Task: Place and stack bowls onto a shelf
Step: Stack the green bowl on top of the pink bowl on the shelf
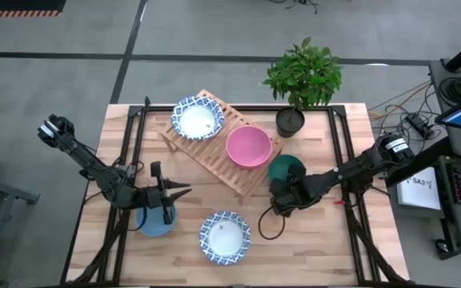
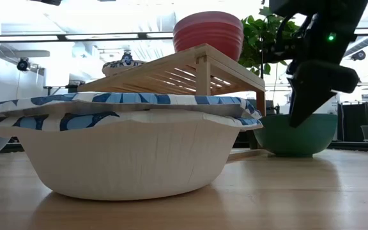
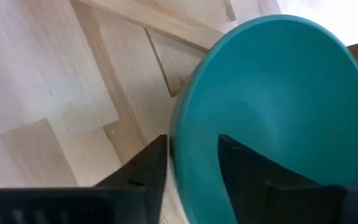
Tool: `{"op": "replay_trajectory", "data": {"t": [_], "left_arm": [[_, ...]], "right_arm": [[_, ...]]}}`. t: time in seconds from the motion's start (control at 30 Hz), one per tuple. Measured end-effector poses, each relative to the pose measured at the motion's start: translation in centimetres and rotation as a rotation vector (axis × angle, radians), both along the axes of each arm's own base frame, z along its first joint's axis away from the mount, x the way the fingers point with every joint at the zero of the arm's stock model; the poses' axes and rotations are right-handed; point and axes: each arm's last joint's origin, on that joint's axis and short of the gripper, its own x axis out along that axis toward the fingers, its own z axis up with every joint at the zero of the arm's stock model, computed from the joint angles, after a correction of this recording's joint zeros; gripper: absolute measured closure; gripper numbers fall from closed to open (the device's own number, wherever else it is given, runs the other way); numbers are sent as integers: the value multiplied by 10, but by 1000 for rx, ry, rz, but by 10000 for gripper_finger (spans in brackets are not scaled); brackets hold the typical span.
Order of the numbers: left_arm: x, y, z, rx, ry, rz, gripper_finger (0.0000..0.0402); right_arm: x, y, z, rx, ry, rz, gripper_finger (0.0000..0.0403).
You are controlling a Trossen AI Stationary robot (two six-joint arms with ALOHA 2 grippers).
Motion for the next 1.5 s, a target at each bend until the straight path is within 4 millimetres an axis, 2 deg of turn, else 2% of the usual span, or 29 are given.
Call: {"op": "replay_trajectory", "data": {"t": [0.17,0.3,0.4,0.53,0.67,0.87,0.97,1.1,1.2,1.37,1.5], "left_arm": [[0,0,0,0,0,0,364],[0,0,0,6,1,0,364],[0,0,0,7,1,0,364],[0,0,0,7,1,0,364],[0,0,0,7,2,0,364],[0,0,0,11,2,0,364],[0,0,0,11,2,0,364],[0,0,0,11,2,0,364],[0,0,0,11,2,0,364],[0,0,0,11,2,0,364],[0,0,0,11,2,0,364]], "right_arm": [[1,1,1,28,5,5,375],[5,5,8,69,-11,12,391],[11,12,21,91,-46,33,392],[22,22,48,228,-71,72,393],[34,34,84,405,-145,140,393],[41,63,138,549,-294,388,394],[41,75,162,559,-384,524,394],[43,86,190,484,-542,721,394],[43,87,210,311,-635,817,394],[45,72,231,-97,-669,778,394],[47,50,237,-324,-566,697,394]]}}
